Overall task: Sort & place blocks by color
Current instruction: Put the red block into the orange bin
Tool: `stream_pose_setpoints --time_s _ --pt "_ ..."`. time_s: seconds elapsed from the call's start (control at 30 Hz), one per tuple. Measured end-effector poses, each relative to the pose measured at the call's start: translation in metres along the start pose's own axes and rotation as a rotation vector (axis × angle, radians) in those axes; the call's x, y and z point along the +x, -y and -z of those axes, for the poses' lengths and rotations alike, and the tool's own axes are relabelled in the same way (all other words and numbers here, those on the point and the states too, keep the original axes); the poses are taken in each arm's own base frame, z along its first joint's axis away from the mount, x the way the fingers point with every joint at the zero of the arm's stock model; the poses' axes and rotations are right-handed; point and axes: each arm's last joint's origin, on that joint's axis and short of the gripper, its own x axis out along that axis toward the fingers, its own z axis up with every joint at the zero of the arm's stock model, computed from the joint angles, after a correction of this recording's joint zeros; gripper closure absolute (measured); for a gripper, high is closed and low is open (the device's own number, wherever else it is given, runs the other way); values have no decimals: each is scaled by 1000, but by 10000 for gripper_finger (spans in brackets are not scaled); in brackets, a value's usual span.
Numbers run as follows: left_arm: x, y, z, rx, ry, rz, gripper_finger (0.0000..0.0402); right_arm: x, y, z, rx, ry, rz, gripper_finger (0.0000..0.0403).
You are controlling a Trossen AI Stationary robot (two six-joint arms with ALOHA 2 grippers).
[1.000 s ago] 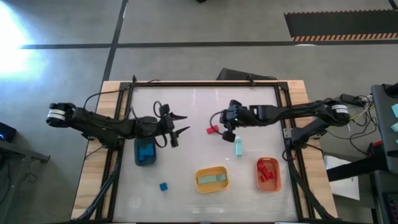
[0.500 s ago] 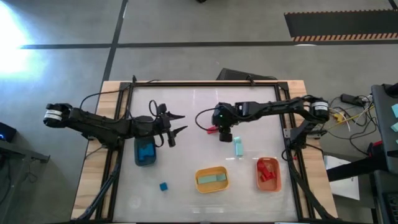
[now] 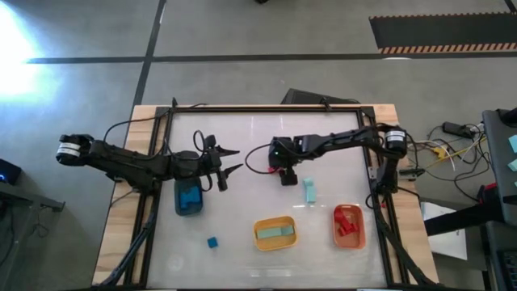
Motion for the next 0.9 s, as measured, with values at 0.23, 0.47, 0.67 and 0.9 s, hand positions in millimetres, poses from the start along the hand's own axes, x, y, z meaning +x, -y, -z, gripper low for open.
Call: stream_pose_setpoints --time_s 0.23,0.47,0.67,0.9 --pt "0 0 0 1 -2 0 210 12 5 5 14 -27 -6 167" --pt "0 0 0 1 -1 0 210 15 5 5 20 -25 -13 241" --pt "0 0 0 1 -1 0 210 15 5 4 34 -23 -3 283" --pt "0 0 0 0 -2 0 210 12 5 4 56 -21 2 283"
